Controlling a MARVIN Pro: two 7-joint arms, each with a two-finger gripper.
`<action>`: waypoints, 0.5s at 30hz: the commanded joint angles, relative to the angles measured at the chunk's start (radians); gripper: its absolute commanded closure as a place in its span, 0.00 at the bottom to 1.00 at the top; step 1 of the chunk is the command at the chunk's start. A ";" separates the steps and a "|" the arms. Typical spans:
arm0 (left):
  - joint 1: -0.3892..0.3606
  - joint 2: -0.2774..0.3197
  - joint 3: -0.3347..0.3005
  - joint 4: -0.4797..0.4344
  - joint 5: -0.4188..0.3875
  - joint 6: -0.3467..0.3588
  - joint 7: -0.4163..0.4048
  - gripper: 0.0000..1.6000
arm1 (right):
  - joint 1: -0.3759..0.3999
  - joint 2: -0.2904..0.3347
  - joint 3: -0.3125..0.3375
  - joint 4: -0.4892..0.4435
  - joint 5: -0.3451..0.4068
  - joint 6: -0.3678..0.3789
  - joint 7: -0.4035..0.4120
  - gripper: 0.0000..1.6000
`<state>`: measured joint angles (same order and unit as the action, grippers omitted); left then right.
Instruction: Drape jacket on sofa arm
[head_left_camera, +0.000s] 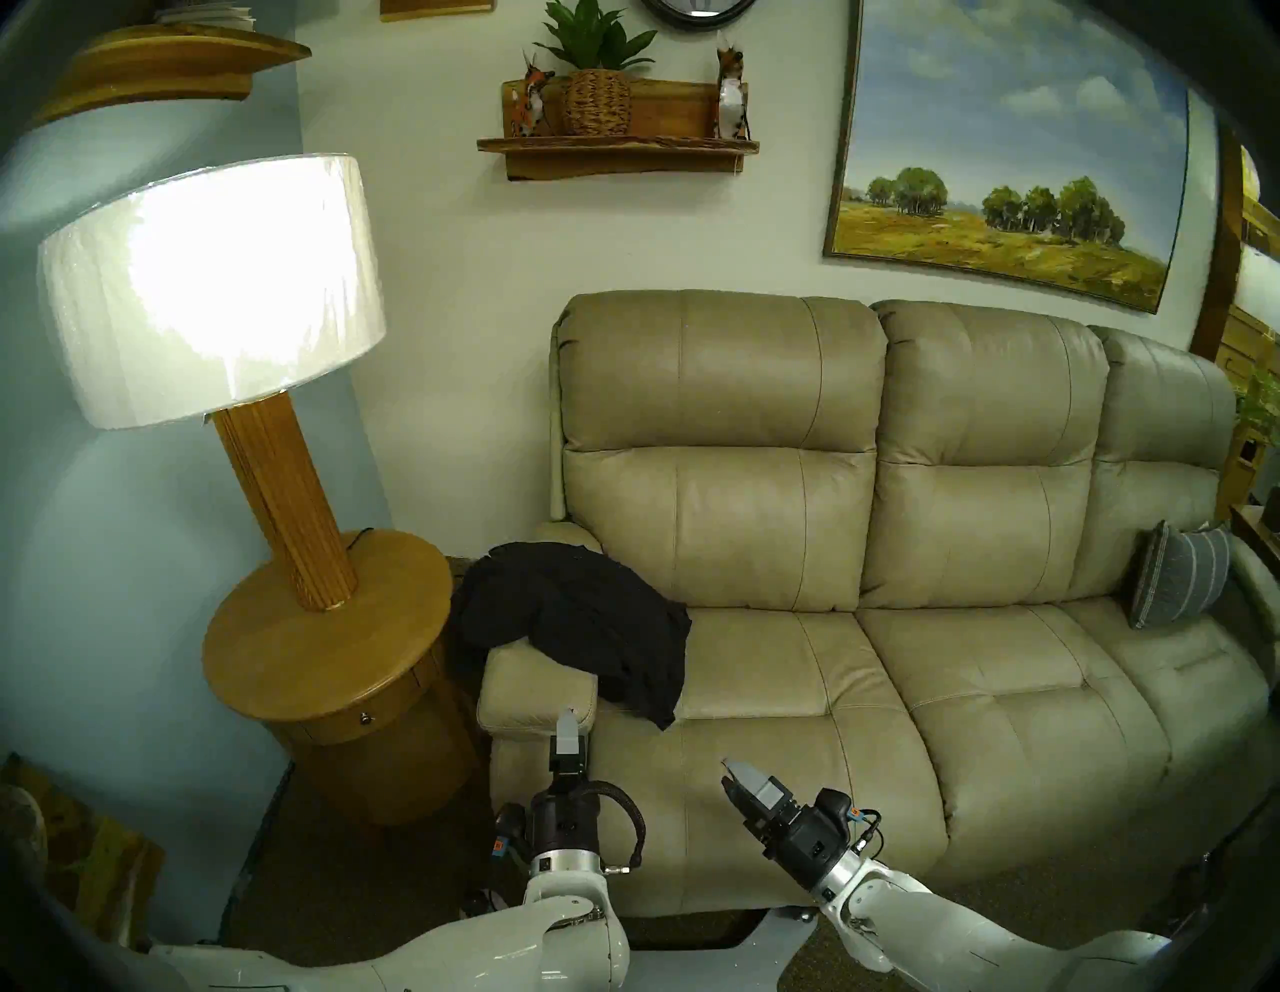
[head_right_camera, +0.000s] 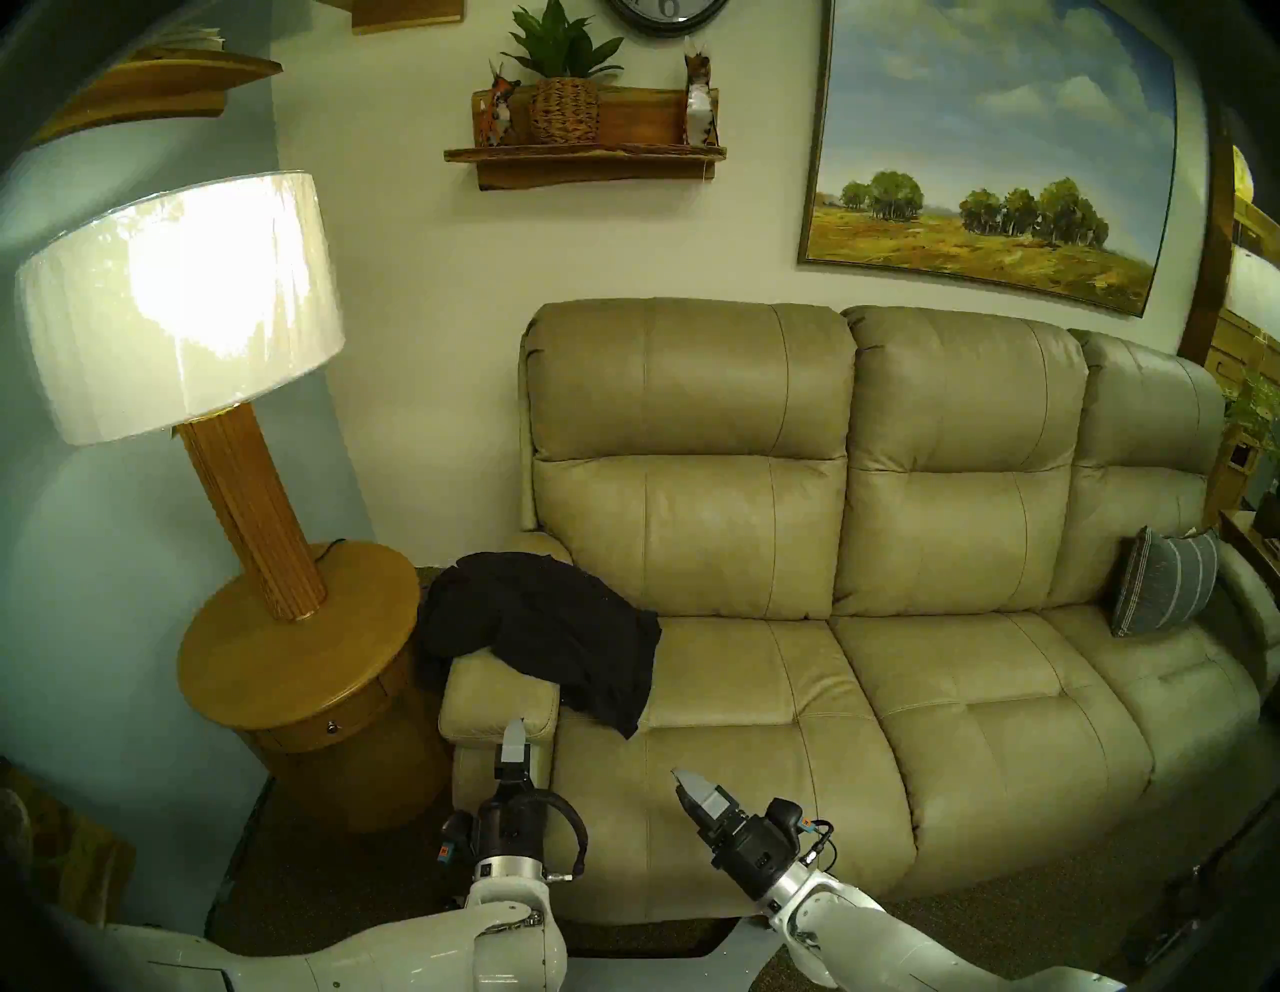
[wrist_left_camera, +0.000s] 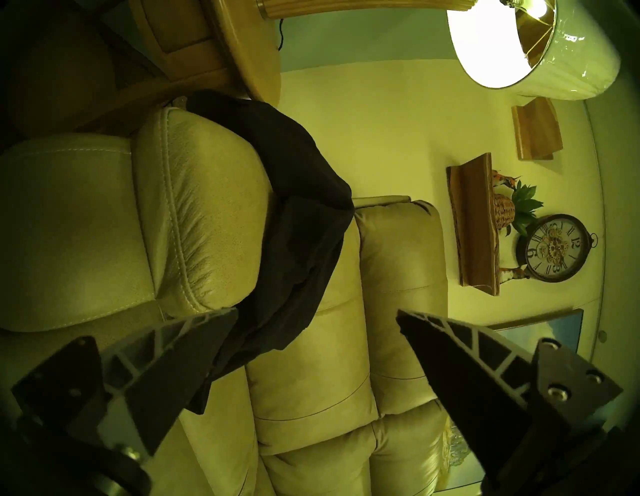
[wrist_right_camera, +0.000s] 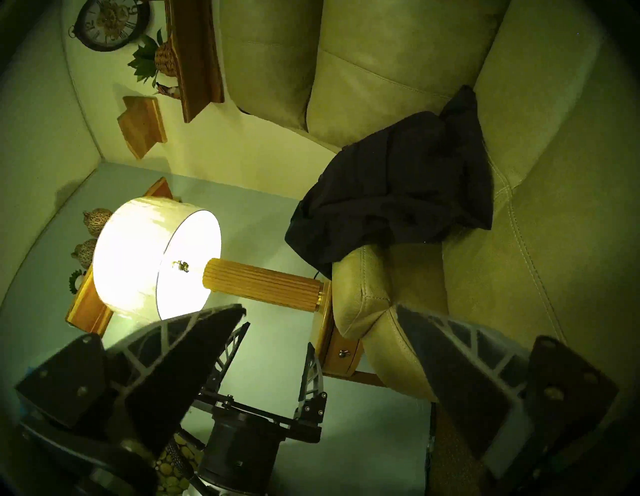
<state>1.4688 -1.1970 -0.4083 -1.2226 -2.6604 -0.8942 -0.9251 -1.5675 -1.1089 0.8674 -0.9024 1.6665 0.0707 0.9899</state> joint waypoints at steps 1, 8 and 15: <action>0.000 -0.005 -0.002 0.004 -0.006 0.028 -0.057 0.00 | -0.011 0.022 0.005 -0.067 0.007 0.012 -0.023 0.00; -0.001 -0.006 0.000 0.013 -0.024 0.049 -0.084 0.00 | -0.026 0.038 0.011 -0.106 0.012 0.021 -0.062 0.00; -0.003 -0.009 0.003 0.022 -0.039 0.064 -0.107 0.00 | -0.041 0.051 0.019 -0.141 0.017 0.027 -0.097 0.00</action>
